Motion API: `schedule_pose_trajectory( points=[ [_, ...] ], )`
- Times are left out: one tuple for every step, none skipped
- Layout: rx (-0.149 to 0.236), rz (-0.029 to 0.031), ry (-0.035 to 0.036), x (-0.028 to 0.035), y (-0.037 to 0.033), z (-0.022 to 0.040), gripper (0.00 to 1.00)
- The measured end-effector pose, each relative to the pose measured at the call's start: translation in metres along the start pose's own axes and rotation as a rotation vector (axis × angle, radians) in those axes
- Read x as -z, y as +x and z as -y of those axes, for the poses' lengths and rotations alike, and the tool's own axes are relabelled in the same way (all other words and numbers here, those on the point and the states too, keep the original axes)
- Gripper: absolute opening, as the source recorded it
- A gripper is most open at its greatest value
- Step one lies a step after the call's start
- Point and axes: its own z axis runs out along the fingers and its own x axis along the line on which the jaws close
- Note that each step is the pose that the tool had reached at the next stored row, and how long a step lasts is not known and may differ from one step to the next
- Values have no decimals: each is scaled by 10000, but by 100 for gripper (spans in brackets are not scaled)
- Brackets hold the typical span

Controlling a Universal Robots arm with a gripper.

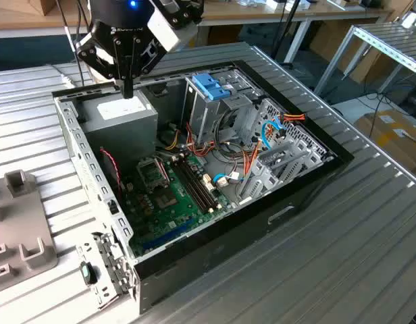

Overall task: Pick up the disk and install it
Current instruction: 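Reach for the disk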

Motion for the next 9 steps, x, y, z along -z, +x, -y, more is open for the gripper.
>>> schedule_pose_trajectory(
  points=[
    [1,0,0,0,0,0,11],
    [0,0,0,0,0,0,11],
    [0,0,0,0,0,0,11],
    [0,0,1,0,0,0,11],
    [0,0,0,0,0,0,11],
    [-1,0,0,0,3,0,11],
    [-1,0,1,0,5,0,11],
    [-1,0,0,0,9,0,11],
    [-1,0,0,0,13,1,11]
  ],
)
